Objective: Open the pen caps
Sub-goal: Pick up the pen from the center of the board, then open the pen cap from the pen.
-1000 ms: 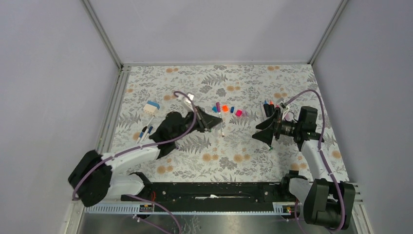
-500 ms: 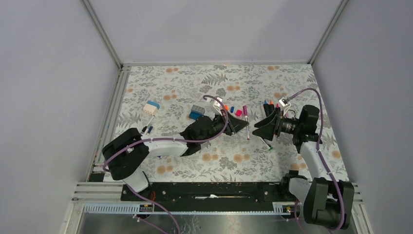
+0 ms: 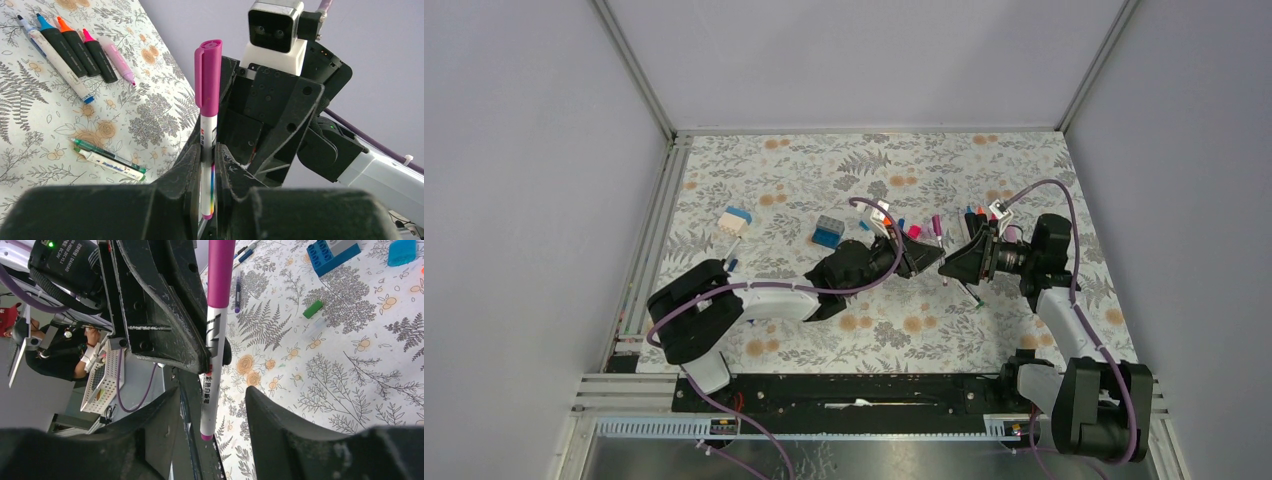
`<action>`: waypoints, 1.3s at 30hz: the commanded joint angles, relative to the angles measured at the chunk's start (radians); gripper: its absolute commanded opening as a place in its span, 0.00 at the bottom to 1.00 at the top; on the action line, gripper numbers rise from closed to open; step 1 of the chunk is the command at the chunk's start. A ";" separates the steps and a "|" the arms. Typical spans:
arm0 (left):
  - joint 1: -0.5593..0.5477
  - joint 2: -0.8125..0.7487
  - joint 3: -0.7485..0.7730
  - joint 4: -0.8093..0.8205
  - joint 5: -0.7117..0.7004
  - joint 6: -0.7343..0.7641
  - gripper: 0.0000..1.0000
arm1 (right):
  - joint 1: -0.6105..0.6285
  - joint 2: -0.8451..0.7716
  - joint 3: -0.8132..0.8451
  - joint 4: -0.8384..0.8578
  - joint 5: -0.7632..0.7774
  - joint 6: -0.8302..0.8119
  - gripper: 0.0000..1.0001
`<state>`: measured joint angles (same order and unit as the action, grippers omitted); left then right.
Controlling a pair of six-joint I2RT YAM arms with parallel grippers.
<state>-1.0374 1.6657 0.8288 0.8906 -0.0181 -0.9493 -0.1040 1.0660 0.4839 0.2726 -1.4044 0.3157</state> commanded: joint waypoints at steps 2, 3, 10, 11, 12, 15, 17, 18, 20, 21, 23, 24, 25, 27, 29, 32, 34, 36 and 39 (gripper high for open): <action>-0.011 0.013 0.054 0.087 -0.027 0.006 0.00 | 0.016 0.010 0.000 0.033 -0.002 0.015 0.49; -0.012 0.014 0.055 0.090 -0.027 0.007 0.00 | 0.016 0.011 0.000 0.033 -0.002 0.016 0.47; -0.016 0.022 0.065 0.096 -0.023 0.009 0.00 | 0.026 0.019 0.002 0.034 -0.002 0.017 0.44; -0.015 0.023 0.067 0.096 -0.021 0.009 0.00 | 0.026 0.019 0.001 0.033 -0.002 0.017 0.42; -0.016 0.025 0.068 0.097 -0.018 0.009 0.00 | 0.027 0.019 0.002 0.034 -0.002 0.017 0.41; -0.019 0.029 0.073 0.098 -0.012 0.009 0.00 | 0.027 0.017 0.005 0.037 -0.004 0.019 0.29; -0.019 0.031 0.075 0.098 -0.010 0.009 0.00 | 0.027 0.016 0.006 0.040 -0.005 0.019 0.20; -0.019 0.031 0.075 0.099 -0.009 0.009 0.00 | 0.027 0.014 0.006 0.041 -0.008 0.018 0.15; -0.019 0.030 0.076 0.099 -0.004 0.011 0.00 | 0.027 0.009 0.008 0.047 -0.013 0.019 0.04; -0.020 0.027 0.076 0.098 -0.002 0.015 0.00 | 0.026 0.006 0.007 0.052 -0.019 0.017 0.00; -0.020 0.014 0.074 0.094 -0.002 0.029 0.09 | 0.027 -0.002 0.007 0.057 -0.032 0.014 0.00; -0.021 0.002 0.070 0.087 -0.008 0.040 0.17 | 0.027 -0.005 0.007 0.059 -0.043 0.012 0.00; -0.019 -0.013 0.065 0.079 -0.017 0.054 0.26 | 0.027 -0.008 0.007 0.059 -0.048 0.008 0.00; -0.018 -0.065 0.052 0.052 -0.041 0.099 0.44 | 0.027 -0.014 0.007 0.060 -0.056 0.003 0.00; -0.018 -0.116 0.035 0.024 -0.074 0.151 0.60 | 0.027 -0.015 0.007 0.060 -0.067 -0.003 0.00; -0.016 -0.194 -0.008 0.024 -0.117 0.250 0.86 | 0.027 -0.018 0.005 0.059 -0.081 -0.013 0.00; -0.014 -0.239 -0.033 0.023 -0.145 0.300 0.98 | 0.027 -0.020 0.003 0.059 -0.090 -0.018 0.00; 0.002 -0.270 -0.046 0.013 -0.134 0.325 0.99 | 0.027 -0.021 0.003 0.060 -0.102 -0.022 0.00; 0.056 -0.289 -0.041 -0.011 -0.040 0.288 0.99 | 0.027 -0.023 0.002 0.059 -0.115 -0.026 0.00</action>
<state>-1.0348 1.4097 0.7948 0.8646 -0.1120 -0.7013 -0.0837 1.0649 0.4835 0.2981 -1.4635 0.3130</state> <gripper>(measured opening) 0.986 0.102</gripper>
